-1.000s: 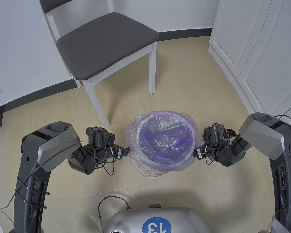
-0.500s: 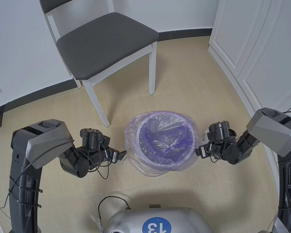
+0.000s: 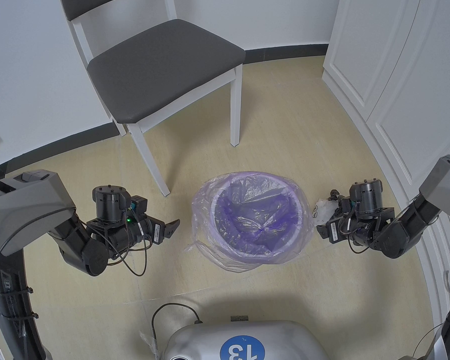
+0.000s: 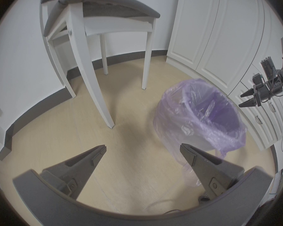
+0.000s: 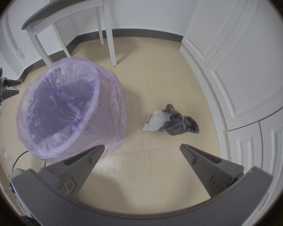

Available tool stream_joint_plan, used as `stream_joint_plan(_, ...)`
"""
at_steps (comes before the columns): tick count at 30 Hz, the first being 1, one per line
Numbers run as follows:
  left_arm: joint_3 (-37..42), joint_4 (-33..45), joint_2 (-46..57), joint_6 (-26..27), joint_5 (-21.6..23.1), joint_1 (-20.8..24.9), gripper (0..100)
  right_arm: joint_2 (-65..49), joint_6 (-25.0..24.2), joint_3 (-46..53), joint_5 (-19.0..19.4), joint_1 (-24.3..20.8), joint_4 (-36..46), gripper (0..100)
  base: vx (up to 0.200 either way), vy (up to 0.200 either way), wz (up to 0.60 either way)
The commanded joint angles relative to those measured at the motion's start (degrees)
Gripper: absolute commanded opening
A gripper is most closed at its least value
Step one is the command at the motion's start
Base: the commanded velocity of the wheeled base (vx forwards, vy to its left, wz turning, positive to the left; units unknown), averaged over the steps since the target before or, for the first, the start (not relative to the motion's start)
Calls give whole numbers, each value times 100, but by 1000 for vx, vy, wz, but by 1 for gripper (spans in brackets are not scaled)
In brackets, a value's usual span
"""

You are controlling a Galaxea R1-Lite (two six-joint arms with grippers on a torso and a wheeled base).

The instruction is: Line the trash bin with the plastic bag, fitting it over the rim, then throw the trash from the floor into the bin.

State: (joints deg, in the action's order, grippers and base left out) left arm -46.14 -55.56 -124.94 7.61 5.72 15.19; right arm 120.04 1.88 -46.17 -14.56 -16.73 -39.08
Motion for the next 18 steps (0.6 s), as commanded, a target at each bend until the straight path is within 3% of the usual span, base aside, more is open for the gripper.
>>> stream_joint_plan(1, -97, -51, 75, -154, 17, 133, 100, -438, 14, 213, -74, -41, -47, 100, 0, 0, 0)
stream_joint_plan(4, -475, -77, -224, -409, 17, 248, 100, -490, 14, 257, -144, -68, -47, 100, 0, 0, 0)
stream_joint_plan(18, -1538, -306, -1313, -585, 26, 415, 100, -464, -21, 389, -153, -120, -135, 100, 0, 0, 0)
